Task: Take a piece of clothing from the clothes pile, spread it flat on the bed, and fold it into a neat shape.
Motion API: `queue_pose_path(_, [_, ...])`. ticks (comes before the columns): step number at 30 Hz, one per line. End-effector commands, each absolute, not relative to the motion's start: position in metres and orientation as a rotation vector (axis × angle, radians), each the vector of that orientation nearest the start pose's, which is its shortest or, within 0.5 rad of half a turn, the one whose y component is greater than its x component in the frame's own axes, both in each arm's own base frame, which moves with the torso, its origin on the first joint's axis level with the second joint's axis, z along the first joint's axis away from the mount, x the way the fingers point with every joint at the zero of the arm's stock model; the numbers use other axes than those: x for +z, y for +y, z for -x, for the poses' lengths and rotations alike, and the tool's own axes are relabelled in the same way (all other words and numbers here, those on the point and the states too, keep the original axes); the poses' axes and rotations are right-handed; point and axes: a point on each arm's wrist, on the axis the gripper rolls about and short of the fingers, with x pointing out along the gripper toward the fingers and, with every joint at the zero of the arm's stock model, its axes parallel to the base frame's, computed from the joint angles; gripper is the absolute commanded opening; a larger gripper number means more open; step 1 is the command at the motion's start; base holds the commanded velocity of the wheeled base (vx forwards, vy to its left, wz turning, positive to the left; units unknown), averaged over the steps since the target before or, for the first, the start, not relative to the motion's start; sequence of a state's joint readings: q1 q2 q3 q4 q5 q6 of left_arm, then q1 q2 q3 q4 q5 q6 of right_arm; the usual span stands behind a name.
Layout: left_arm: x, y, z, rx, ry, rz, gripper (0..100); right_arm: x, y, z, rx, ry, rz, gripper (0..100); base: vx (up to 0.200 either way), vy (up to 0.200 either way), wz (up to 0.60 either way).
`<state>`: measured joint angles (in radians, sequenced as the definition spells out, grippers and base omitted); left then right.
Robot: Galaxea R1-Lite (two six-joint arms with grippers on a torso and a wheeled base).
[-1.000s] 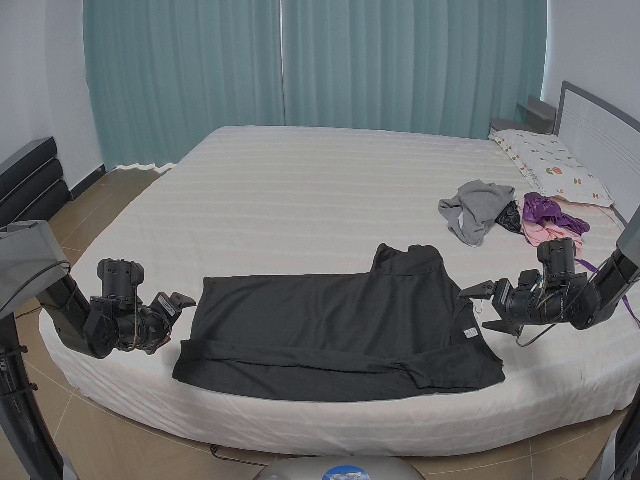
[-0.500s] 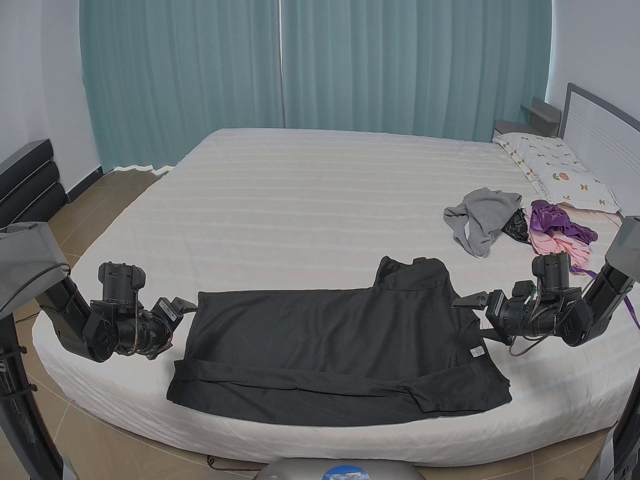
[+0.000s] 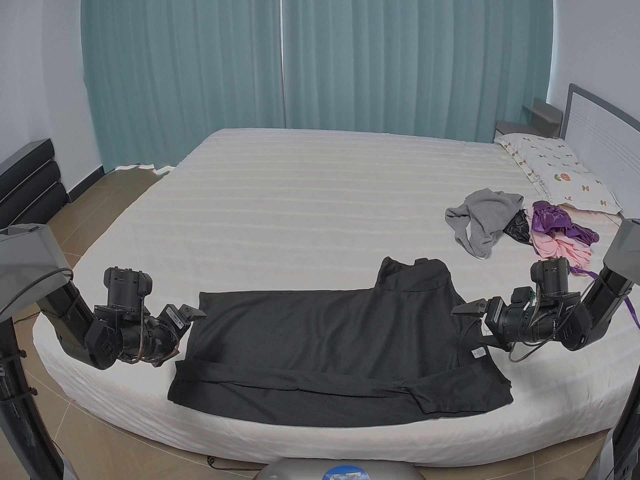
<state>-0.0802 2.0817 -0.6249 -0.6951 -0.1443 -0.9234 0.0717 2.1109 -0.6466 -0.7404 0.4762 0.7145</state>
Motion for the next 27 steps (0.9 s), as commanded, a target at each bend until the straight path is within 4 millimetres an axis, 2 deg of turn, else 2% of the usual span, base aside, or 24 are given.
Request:
queue_pose_path(1, [0.027, -0.032, -0.312, 0.148, 0.81, 0.891, 100, 0.026, 0.034, -0.32, 0.25, 0.882, -0.811, 100, 0.0, -0.2, 0.0])
queue_pose_path(7, [0.029, -0.05, -0.292, 0.1, 0.86, 0.848, 100, 0.025, 0.034, -0.32, 0.246, 0.886, -0.811, 100, 0.0, 0.0, 0.0])
queue_pose_path(11, [0.023, -0.061, -0.282, 0.085, 0.907, 0.821, 100, 0.024, 0.036, -0.318, 0.247, 0.894, -0.809, 100, 0.0, 0.0, 0.0])
queue_pose_path(27, [0.009, -0.067, -0.273, 0.123, 1.027, 0.777, 100, 0.022, 0.036, -0.317, 0.256, 0.889, -0.792, 100, 0.0, 0.0, 0.0])
